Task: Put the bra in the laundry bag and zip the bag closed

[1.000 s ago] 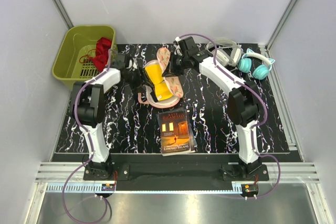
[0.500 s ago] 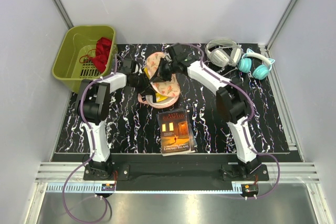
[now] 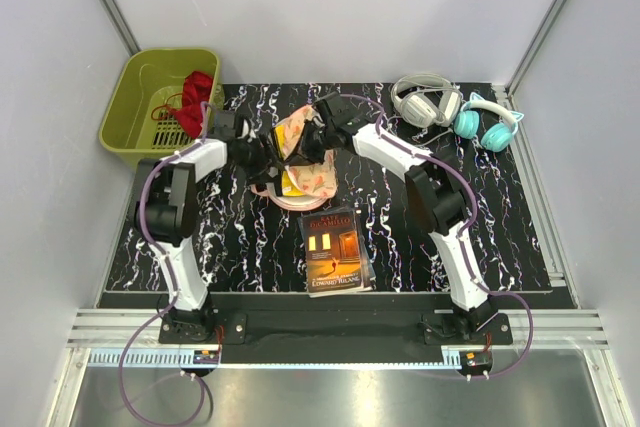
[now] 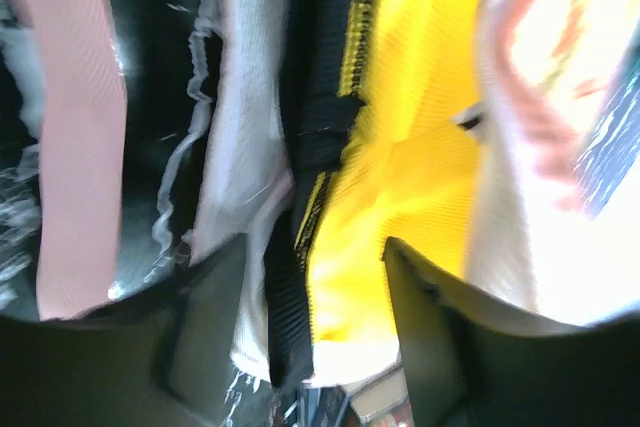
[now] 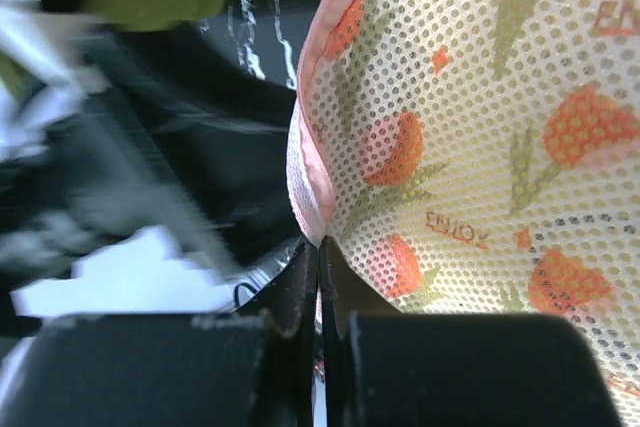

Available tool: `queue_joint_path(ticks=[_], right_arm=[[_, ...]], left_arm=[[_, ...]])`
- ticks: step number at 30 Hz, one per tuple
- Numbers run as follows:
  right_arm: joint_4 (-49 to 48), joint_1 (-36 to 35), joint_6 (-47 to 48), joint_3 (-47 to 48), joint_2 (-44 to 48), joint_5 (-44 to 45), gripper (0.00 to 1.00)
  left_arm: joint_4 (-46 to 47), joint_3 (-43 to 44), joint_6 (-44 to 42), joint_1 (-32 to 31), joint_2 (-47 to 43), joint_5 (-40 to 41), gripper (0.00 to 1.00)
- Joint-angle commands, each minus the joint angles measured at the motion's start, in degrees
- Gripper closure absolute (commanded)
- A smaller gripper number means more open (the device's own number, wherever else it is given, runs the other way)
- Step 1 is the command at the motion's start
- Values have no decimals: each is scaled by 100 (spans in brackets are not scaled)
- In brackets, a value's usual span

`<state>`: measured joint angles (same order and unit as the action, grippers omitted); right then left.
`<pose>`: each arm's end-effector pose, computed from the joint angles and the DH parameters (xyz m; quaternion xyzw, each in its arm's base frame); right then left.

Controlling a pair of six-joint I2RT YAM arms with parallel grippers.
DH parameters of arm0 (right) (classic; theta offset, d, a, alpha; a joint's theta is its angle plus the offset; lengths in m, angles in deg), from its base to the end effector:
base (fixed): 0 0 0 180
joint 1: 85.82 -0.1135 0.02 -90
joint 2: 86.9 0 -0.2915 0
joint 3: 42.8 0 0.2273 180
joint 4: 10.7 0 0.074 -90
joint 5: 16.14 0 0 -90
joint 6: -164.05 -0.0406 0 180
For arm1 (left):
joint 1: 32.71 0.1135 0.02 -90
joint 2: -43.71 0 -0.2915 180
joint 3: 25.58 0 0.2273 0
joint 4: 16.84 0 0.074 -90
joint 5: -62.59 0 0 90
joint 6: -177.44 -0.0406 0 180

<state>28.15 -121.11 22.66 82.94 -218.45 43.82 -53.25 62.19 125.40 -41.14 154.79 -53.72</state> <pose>0.4103 0.3153 0.2319 0.0259 0.8964 0.4294 0.1066 0.3824 -0.0749 0.2002 -0.1821 0.9241 -0.3021 0.1472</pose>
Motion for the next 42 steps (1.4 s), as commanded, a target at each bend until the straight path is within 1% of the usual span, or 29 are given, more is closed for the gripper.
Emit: queue_joint_path(ticks=[1,2,3,5,6,8,10,11,13,16,19,21,22,23,25,26,27,28,29,30,31,32,35,36,38,42], right_arm=[[-87,-40,217,-179,103,33,100],[-88,-40,305,-197,120,34,100],[-88,-48,349,-206,120,16,100],[-96,-40,507,-189,103,-37,100],[-96,-40,543,-154,85,-54,100],[-105,-48,683,-58,-19,-256,100],[-105,-57,701,66,-90,-423,100],[-105,-48,701,75,-125,-441,100],[-114,-48,684,75,-143,-450,100],[-166,-57,657,101,-169,-607,100],[-202,-84,666,215,-240,-748,100],[-254,-84,649,251,-257,-827,100],[-272,-92,657,268,-284,-863,100],[-272,-92,666,277,-284,-880,100],[-263,-92,692,207,-205,-889,98],[-272,-84,701,50,-153,-889,97],[-272,-84,745,-56,-100,-915,94],[-272,-75,797,-161,31,-959,88],[-263,-66,859,-406,111,-977,79],[-272,-22,972,-548,199,-1012,75],[-263,22,1026,-671,374,-1030,70],[-263,74,1052,-916,454,-1056,63],[-255,381,1123,-1286,753,-1074,53],[-263,548,1175,-1313,797,-1100,48],[-263,715,1219,-1340,876,-1109,42],[-254,988,1369,-1270,850,-1153,26]], left_arm=[[-219,-74,-288,332,-728,-6,33],[-236,-162,-367,429,-868,-15,31],[-245,-189,-411,464,-922,-41,26],[-236,-163,-490,535,-949,-277,23],[-236,-145,-473,544,-940,-340,19],[-158,-5,-464,544,-827,-515,17],[-140,283,-447,544,-625,-656,16],[-131,416,-447,535,-354,-865,17],[-148,767,-429,491,-106,-1008,22],[-140,1075,-377,342,211,-1087,25],[-43,1217,-280,123,457,-1114,24],[-52,1287,-236,69,589,-1166,25],[-34,1305,-158,60,694,-1192,27],[-17,1296,-131,60,721,-1201,35],[-8,1296,-122,121,713,-1105,54],[10,1288,-130,148,695,-1087,70],[10,1296,-165,174,669,-1070,78],[-25,1305,-244,236,608,-1026,83],[-60,1322,-306,262,581,-1008,89],[-200,1384,-367,297,572,-991,99],[-271,1419,-533,359,563,-991,100],[-324,1428,-613,394,554,-991,100],[-430,1446,-859,473,554,-1192,100],[-499,1428,-921,482,554,-1210,100],[-544,1393,-1097,482,563,-1123,98],[-570,1331,-1220,509,624,-1035,98]])
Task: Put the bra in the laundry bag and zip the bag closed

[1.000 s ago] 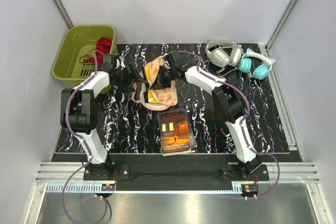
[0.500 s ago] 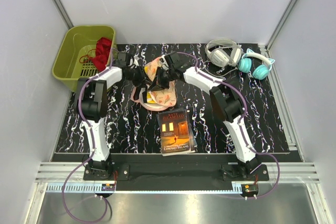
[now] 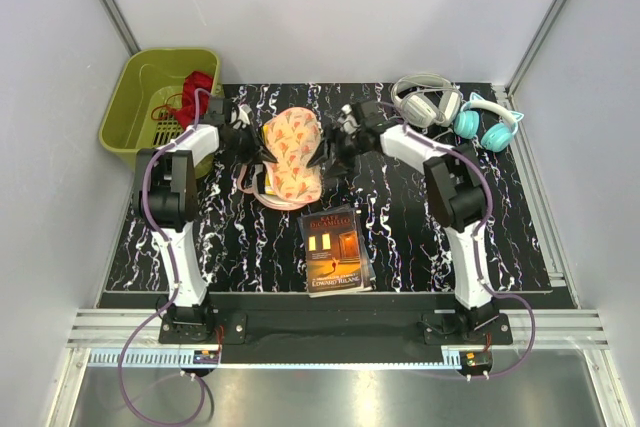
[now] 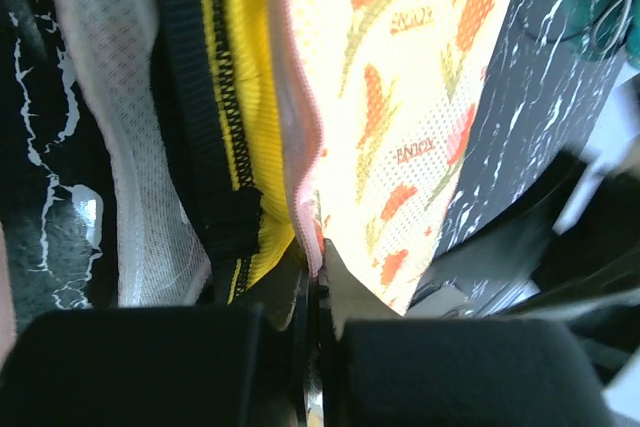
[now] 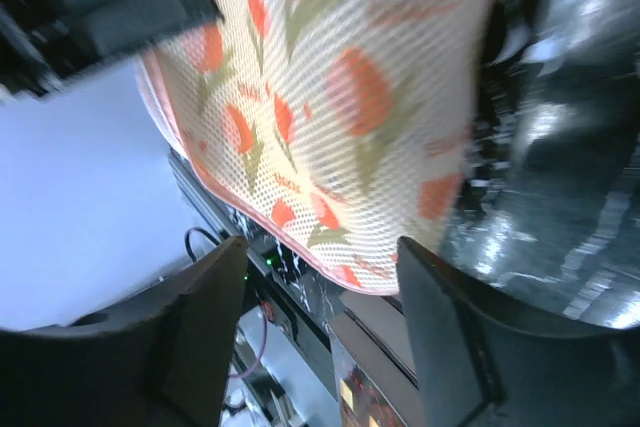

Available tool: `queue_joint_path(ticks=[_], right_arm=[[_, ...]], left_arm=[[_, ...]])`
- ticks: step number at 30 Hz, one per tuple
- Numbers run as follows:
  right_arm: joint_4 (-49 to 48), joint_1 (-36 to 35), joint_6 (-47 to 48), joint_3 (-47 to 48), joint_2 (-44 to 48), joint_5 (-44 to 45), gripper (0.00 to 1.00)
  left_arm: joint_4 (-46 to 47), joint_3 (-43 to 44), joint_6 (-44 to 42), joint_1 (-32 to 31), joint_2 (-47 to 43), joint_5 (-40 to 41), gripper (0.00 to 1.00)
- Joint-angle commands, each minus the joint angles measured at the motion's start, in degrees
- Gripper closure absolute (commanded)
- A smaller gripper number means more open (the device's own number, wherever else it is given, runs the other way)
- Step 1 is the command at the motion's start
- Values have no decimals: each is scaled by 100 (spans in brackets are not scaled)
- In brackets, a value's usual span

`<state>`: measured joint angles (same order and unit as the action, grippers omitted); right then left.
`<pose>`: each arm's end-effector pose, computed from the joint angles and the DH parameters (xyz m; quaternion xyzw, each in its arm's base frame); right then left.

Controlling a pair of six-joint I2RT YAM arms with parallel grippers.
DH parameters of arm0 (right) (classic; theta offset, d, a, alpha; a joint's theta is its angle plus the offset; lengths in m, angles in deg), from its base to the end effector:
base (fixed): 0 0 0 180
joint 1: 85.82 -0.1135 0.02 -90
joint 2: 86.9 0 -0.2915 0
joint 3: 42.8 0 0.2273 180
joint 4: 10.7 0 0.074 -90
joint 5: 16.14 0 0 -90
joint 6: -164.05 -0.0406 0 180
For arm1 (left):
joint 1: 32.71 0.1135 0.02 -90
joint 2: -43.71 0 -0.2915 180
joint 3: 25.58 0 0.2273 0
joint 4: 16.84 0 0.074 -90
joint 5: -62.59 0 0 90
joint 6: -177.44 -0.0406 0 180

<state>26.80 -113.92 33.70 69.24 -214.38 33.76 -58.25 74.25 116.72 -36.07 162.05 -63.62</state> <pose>0.4109 0.2491 0.2005 -0.0133 0.8972 0.4367 0.0640 0.4253 -0.0490 0.2055 -0.1273 0.9126 -0.3573 0.1524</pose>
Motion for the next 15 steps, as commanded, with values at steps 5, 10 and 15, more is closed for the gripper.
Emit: queue_joint_path(ticks=[5,10,15], right_arm=[[-101,375,353,398,49,-297,11],[-110,375,327,689,-356,-552,10],[-93,375,301,839,-506,-587,9]], left_arm=[[-210,178,-563,89,-136,202,88],[-369,248,-774,116,-233,281,68],[-518,248,-1029,116,-312,474,55]])
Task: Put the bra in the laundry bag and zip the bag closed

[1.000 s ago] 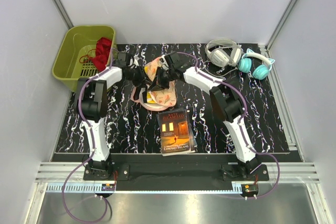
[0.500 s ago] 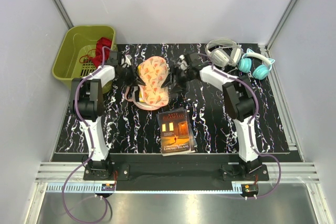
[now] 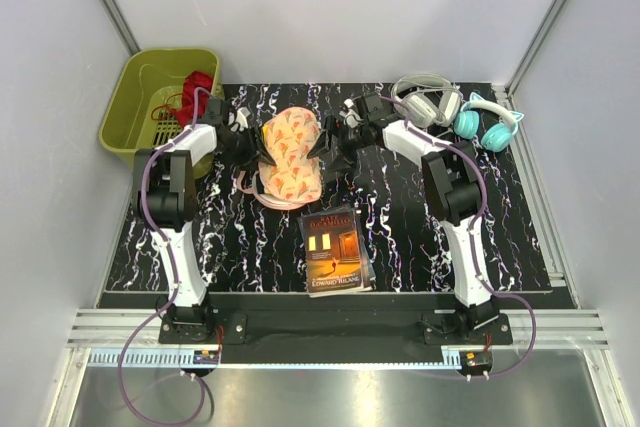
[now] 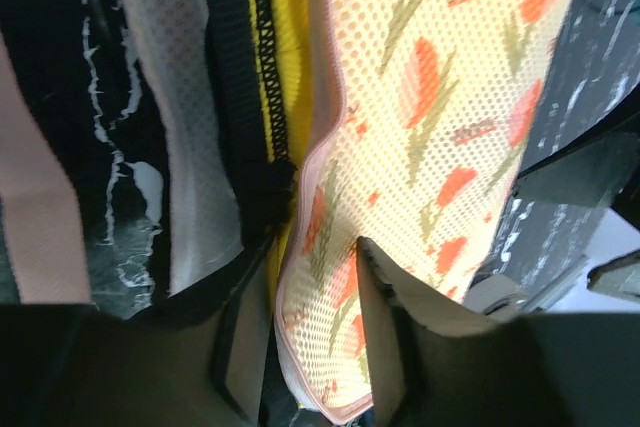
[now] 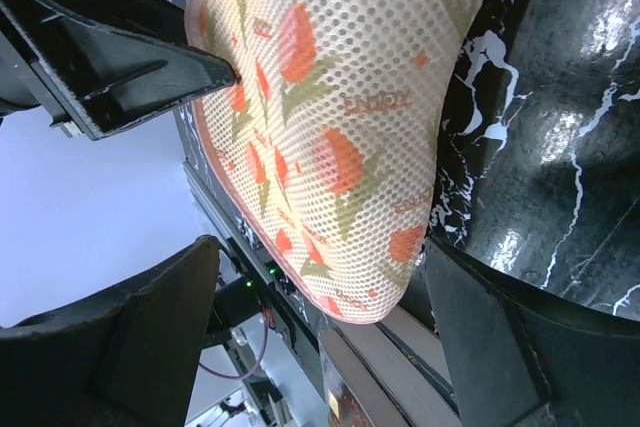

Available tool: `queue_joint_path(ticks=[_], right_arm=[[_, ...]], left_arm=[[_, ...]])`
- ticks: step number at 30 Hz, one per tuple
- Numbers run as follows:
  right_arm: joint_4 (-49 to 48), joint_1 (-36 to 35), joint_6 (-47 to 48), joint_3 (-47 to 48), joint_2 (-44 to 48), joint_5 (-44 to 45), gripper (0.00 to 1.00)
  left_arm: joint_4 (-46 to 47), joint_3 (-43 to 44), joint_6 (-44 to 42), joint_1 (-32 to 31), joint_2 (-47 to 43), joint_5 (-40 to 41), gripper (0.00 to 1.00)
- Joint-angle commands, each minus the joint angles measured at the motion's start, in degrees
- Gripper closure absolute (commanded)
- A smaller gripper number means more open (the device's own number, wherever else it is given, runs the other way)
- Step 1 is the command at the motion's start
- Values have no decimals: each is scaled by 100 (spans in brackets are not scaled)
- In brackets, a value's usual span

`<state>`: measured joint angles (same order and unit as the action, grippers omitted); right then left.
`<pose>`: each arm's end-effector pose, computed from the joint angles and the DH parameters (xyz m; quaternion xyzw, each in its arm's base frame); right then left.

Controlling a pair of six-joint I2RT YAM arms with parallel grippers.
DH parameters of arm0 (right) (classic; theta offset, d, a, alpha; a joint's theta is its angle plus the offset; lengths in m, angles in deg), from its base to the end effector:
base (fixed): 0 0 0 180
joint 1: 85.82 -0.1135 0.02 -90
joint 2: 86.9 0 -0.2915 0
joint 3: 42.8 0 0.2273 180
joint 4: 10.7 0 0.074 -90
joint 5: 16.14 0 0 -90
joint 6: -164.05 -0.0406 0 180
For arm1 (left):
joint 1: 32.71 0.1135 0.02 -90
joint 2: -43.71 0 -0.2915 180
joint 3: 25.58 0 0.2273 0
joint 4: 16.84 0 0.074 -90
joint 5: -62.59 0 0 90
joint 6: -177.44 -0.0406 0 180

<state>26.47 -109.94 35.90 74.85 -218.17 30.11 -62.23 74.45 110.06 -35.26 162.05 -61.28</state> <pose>0.4435 0.2293 0.1990 -0.0173 0.8829 0.4614 0.0850 0.4205 -0.0414 0.2021 -0.0971 0.9288 -0.3243 0.1506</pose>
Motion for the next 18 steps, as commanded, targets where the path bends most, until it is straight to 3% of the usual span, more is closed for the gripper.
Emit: queue_joint_path(ticks=[1,10,18], right_arm=[[-69,-31,71,269,-136,-213,9],[-60,-23,18,224,-189,-283,9],[-16,-31,80,453,-400,-380,8]], left_arm=[[-146,237,-406,35,-321,249,54],[-647,457,-793,26,-189,960,48],[-692,343,-934,26,-119,926,46]])
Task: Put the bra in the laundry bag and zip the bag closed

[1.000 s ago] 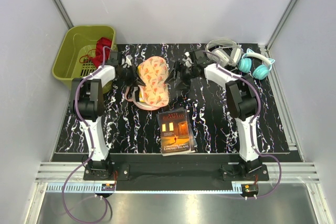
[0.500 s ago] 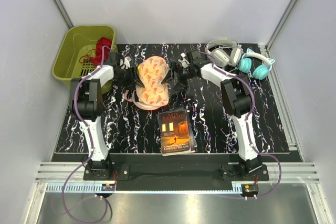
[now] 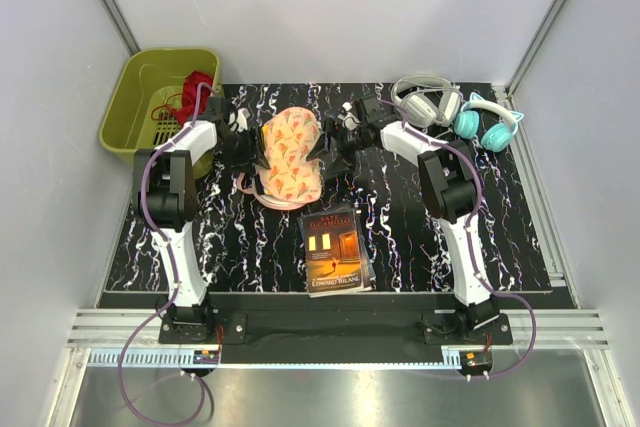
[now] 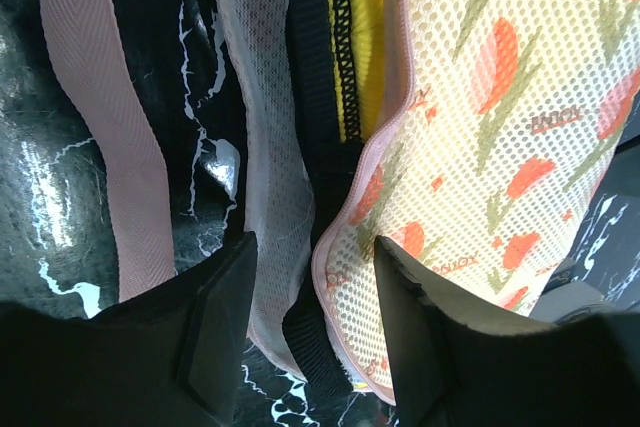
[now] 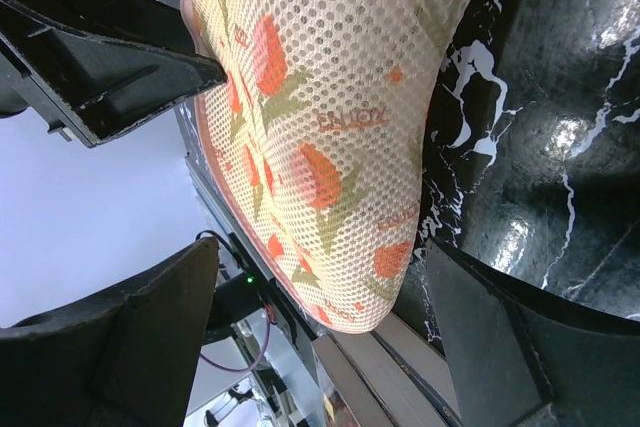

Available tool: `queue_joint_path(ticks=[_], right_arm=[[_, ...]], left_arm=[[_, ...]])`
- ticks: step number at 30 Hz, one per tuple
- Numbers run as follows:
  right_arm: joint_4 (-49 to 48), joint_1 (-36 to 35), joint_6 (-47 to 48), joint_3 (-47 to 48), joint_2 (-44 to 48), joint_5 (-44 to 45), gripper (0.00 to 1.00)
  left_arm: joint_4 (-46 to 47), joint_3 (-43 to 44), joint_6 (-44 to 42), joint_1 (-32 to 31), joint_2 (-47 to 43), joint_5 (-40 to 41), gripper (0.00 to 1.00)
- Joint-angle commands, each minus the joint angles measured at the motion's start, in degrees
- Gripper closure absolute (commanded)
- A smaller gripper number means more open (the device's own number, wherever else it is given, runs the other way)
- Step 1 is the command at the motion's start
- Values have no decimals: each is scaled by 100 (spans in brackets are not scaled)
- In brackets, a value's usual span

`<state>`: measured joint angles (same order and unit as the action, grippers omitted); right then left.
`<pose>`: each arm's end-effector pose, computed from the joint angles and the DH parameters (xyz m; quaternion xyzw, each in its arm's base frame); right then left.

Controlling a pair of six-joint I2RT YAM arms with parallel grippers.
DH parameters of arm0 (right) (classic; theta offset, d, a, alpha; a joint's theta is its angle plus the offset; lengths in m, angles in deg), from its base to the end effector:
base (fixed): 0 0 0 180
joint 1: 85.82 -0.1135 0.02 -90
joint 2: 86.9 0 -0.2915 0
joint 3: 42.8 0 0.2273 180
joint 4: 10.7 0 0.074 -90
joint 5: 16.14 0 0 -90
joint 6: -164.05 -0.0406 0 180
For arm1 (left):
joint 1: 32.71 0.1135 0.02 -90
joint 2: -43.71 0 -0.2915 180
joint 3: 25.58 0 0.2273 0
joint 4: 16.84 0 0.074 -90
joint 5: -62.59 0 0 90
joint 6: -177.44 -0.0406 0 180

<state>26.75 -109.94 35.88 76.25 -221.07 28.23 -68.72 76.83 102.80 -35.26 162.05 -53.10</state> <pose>0.4488 0.2328 0.1820 -0.0167 0.8817 0.4673 0.0632 0.4175 -0.0362 0.2053 -0.0642 0.9556 -0.2447 0.1514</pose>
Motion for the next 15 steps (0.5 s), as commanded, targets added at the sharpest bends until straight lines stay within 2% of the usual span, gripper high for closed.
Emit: queue_joint_path(ticks=[1,7,14,15], right_arm=[[-36,-23,73,322,-136,-192,9],[-27,-40,20,296,-232,-254,9],[-18,-58,82,234,-259,-219,9],[-9,-49,91,217,-268,-219,9]], left_arm=[[-51,87,-208,26,-110,100,45],[-42,95,-217,35,101,-120,47],[546,-98,231,17,250,-683,68],[599,-89,266,17,268,-665,75]])
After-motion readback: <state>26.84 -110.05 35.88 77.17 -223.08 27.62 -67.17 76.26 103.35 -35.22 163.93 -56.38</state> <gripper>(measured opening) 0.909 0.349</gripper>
